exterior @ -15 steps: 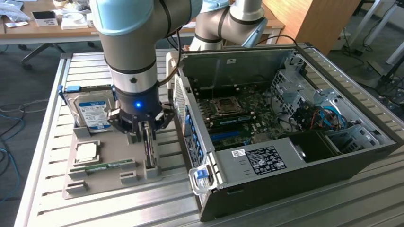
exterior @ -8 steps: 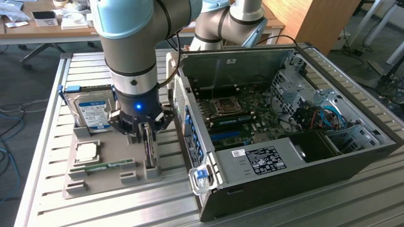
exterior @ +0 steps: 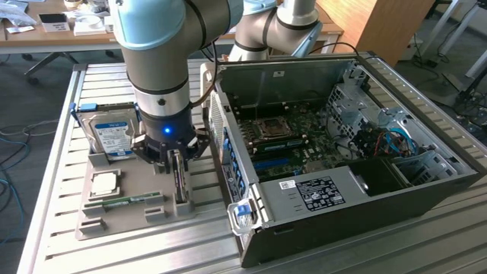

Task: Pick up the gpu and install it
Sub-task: 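Pick up the gpu and move the gpu toward the slot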

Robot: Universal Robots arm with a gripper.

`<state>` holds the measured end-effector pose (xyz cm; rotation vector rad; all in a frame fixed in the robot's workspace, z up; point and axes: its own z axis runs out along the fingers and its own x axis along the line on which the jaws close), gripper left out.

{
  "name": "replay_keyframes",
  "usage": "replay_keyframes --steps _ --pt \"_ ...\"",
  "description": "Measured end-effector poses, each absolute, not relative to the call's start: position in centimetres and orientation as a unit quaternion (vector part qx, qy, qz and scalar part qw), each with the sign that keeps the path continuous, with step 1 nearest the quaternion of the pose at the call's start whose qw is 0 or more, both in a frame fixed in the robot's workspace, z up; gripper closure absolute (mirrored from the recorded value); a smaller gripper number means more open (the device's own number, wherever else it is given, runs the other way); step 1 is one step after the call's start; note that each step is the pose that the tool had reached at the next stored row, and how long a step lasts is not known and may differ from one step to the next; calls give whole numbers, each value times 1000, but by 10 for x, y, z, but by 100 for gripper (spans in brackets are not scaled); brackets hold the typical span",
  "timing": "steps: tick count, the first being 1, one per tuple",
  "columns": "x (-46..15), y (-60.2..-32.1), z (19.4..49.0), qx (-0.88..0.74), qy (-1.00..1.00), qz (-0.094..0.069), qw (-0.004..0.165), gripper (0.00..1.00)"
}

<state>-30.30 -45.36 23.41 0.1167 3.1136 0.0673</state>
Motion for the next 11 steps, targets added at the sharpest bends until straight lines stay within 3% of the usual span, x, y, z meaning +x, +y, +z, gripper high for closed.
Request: replay_keyframes --steps 11 --pt "-302 -454 231 37 999 22 12 58"
